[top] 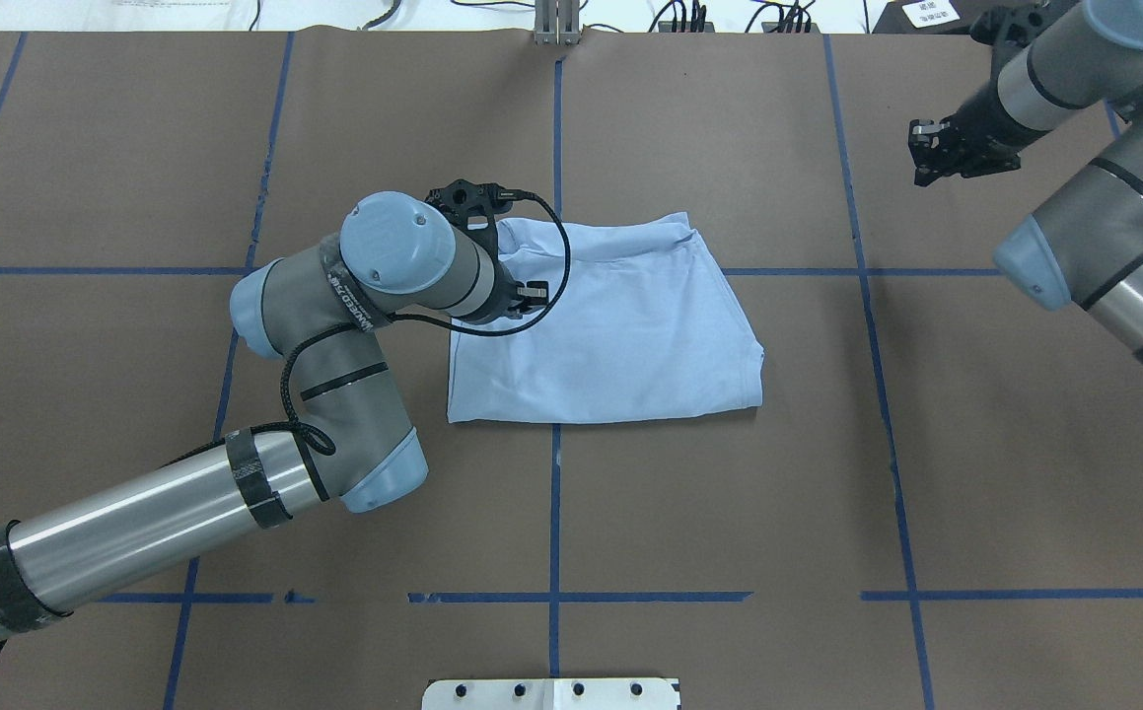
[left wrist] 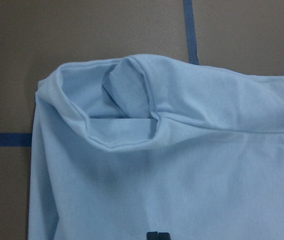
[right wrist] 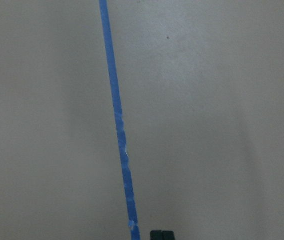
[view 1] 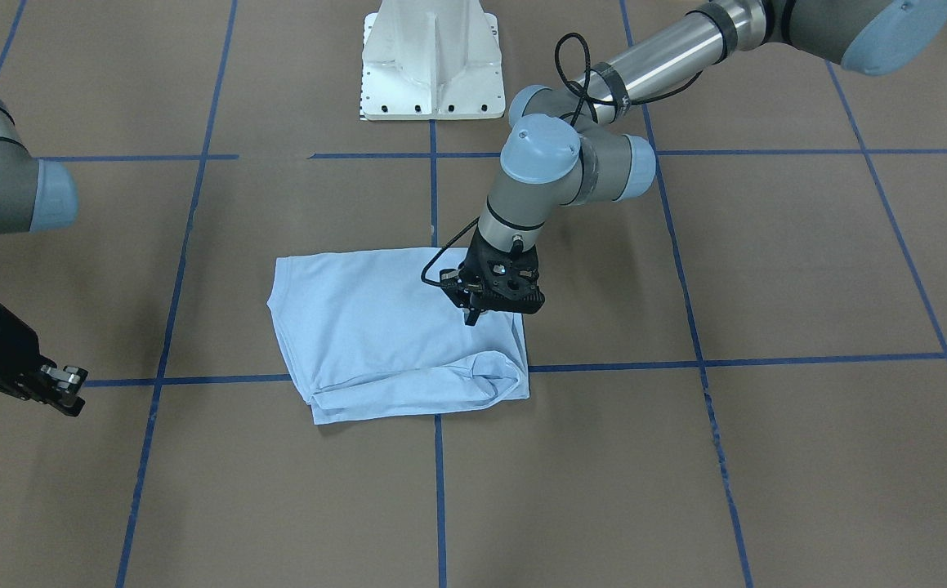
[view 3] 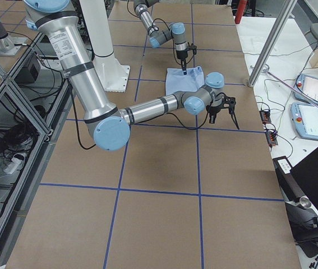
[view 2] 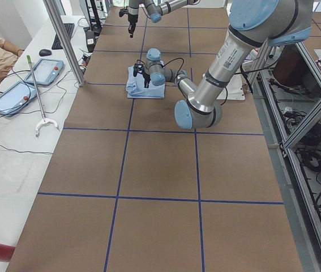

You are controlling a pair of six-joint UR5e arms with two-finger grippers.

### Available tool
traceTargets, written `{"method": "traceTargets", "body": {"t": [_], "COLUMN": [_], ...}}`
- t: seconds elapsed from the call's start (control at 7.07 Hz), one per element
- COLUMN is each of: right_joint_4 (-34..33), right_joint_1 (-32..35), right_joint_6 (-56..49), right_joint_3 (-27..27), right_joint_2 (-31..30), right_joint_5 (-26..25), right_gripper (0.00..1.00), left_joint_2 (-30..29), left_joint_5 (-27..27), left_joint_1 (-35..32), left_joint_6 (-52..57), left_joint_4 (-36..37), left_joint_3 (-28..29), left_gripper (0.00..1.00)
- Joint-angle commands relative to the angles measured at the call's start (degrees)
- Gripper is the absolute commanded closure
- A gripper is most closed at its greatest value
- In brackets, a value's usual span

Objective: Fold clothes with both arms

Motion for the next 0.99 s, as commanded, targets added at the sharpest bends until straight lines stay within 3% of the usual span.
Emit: {"method": "traceTargets", "body": {"t": [0.0,0.28,0.57,0.71,0.85], "right_joint_4": [-0.3,-0.4,-0.4,-0.4,-0.4], "right_joint_1": [0.0,0.0,0.0,0.0,0.0], "right_joint_6": [0.0,0.0,0.0,0.0,0.0], "right_joint_3": [5.1,5.0,4.7,4.7,4.9], "right_joint_2": [-5.0,-5.2,-5.2,-5.2,-5.2], "right_joint_5": [0.0,0.0,0.0,0.0,0.0], "right_gripper": [1.0,1.0,1.0,1.0,1.0], "left_joint_2": [-0.7,-4.7,-6.1,-7.6,-7.5], "left_joint_5": [2.5,3.2,3.1,3.2,3.2], "left_joint_1": [-2.0,-2.2,-6.6,-9.7,-13.4], "left_joint_6": [3.4,3.5,8.2,12.0,17.8], "left_joint_4": [-1.7,-7.6,-9.4,-16.7,-20.6], "left_joint_3": [3.0,11.8,14.6,23.9,29.0], "left_gripper": [1.0,1.0,1.0,1.0,1.0]}}
